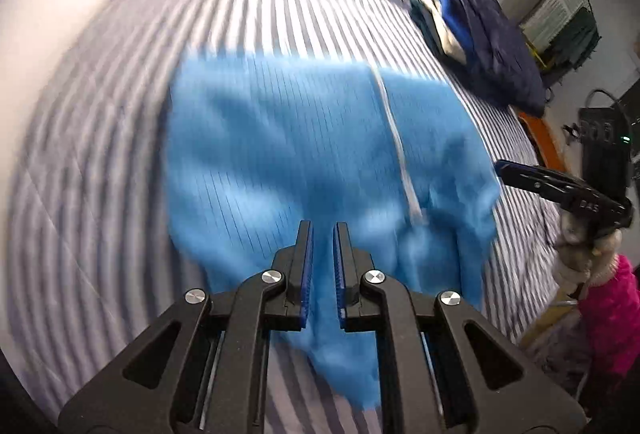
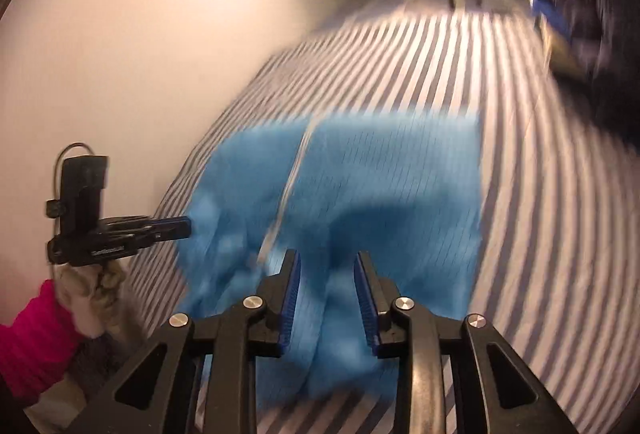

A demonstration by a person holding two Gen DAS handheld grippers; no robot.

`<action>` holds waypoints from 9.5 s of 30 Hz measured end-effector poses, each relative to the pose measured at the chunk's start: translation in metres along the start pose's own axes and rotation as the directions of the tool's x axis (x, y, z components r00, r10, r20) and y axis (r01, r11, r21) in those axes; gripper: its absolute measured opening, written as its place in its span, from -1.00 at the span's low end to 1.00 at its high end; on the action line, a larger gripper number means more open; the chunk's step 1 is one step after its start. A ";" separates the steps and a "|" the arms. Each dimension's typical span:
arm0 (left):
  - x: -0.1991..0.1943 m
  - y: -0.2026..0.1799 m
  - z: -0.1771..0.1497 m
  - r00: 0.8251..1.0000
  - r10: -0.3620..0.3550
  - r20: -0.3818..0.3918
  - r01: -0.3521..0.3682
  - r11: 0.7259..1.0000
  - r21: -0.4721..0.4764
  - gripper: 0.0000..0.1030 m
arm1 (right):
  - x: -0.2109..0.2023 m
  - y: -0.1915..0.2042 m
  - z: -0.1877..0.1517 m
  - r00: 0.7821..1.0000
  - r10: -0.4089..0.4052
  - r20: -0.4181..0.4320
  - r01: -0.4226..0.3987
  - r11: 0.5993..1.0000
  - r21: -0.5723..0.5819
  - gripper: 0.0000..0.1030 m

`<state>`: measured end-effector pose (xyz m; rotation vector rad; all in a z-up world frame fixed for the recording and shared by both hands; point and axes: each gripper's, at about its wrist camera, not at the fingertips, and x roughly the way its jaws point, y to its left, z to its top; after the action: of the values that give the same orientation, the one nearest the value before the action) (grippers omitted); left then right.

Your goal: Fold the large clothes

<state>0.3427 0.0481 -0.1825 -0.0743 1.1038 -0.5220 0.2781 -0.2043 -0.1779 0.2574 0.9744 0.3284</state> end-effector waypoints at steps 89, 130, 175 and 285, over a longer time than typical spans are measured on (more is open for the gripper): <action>0.005 -0.030 0.049 0.979 -0.154 0.130 0.166 0.982 -0.088 -0.89 | -0.035 0.038 0.029 0.934 -0.356 -0.006 0.353 0.927 -0.128 -0.92; 0.134 -0.308 0.348 0.900 -0.388 0.197 0.339 0.910 0.239 -0.90 | -0.244 -0.255 0.203 0.759 -0.611 0.224 0.588 0.792 0.165 -0.93; 0.088 -0.324 0.310 0.955 -0.101 0.280 0.001 0.942 0.336 -0.78 | -0.271 -0.247 0.191 0.661 -0.717 0.220 0.650 0.694 0.310 -0.13; -0.074 -0.254 -0.010 0.912 0.096 0.399 -0.246 0.906 0.344 1.00 | -0.228 -0.004 -0.073 0.646 -0.674 0.360 0.596 0.739 0.314 1.00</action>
<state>0.2159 -0.1404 -0.0462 0.2632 0.6093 -0.5301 0.0988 -0.2905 -0.0442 0.1146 0.5650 -0.4690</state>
